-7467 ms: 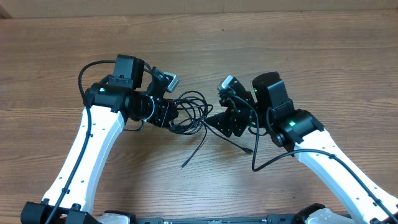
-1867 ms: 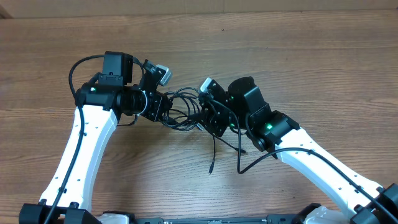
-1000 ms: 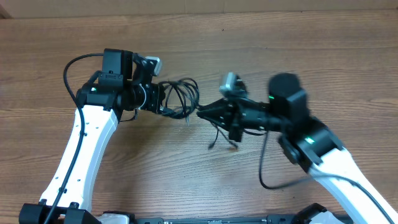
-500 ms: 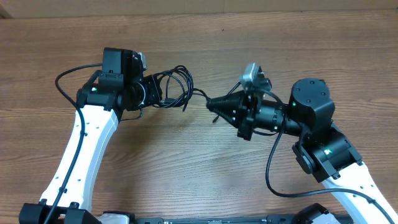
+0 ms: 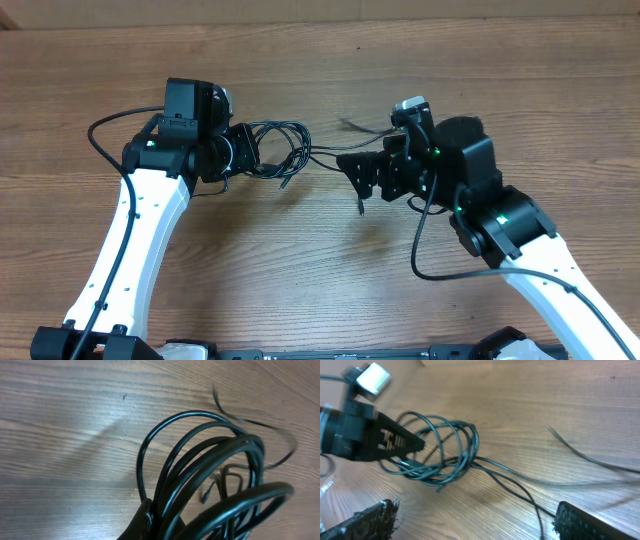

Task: Untangle cables

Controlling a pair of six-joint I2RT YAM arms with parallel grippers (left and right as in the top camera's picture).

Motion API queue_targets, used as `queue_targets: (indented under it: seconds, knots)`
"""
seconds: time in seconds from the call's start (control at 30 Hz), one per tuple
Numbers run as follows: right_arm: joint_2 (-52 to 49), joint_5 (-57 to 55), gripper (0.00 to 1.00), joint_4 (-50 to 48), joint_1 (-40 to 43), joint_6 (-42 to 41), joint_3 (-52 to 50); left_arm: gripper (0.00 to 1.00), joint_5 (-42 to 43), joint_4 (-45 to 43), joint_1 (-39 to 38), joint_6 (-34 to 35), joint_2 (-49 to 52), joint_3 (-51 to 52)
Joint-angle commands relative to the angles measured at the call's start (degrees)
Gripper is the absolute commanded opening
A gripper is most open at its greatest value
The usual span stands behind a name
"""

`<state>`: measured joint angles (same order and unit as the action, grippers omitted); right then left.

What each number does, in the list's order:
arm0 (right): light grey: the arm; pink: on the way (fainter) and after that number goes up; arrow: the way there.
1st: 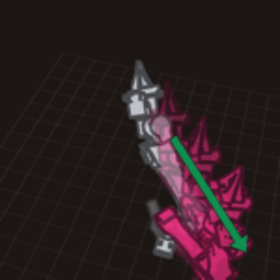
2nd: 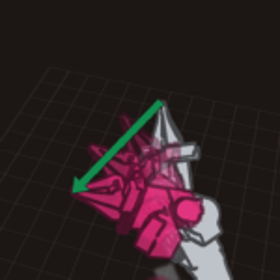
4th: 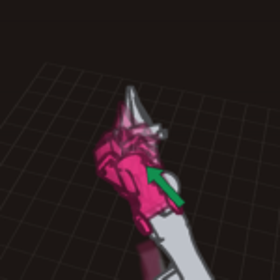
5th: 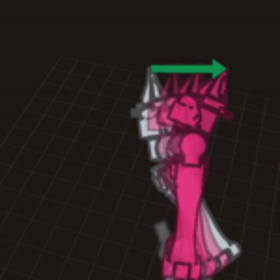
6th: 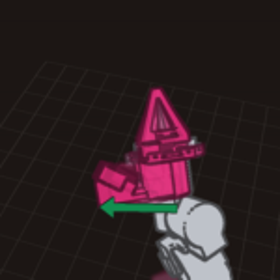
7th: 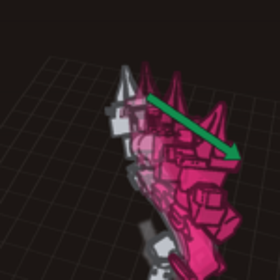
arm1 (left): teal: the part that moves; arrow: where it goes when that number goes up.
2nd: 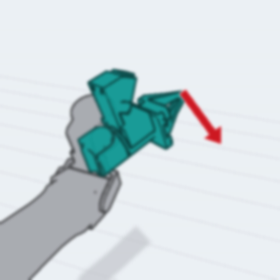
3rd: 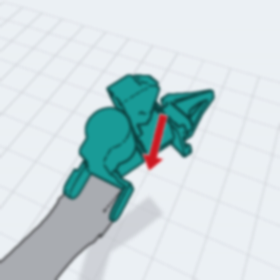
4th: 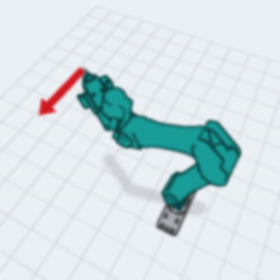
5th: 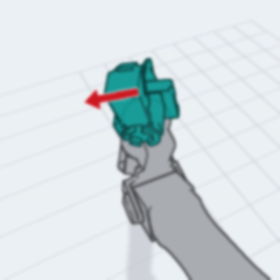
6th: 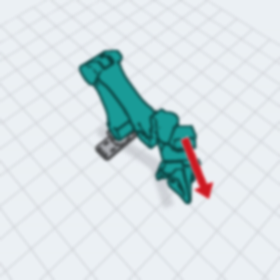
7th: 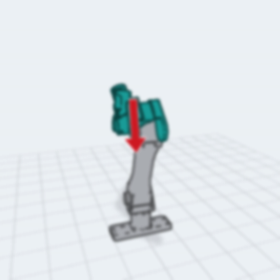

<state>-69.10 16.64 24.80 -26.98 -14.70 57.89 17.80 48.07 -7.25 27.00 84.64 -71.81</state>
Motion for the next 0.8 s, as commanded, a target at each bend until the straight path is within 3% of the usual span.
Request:
queue_targets:
  seconds: [0.0,0.1,0.23,0.37,0.77]
  knots:
    - [-1.95,-1.62,1.00,-0.13,0.11,-5.38,1.75,0.04,5.01,0.00,0.15,2.71,-0.15,-0.22]
    - [-4.44,-1.60,1.00,0.02,0.11,-9.09,1.75,0.04,7.65,0.11,0.15,8.59,-0.15,-0.22]
    - [-6.78,-1.66,1.00,2.34,0.13,-9.07,1.75,0.04,7.74,1.25,0.15,18.53,-0.15,-0.22]
    - [-8.57,-1.62,1.00,3.91,0.11,-9.51,1.75,0.04,7.63,1.27,0.15,24.20,-0.15,-0.22]
    - [-9.27,-1.62,1.00,4.09,0.11,-23.56,1.75,0.04,6.03,1.42,0.15,26.49,-0.11,-0.22]
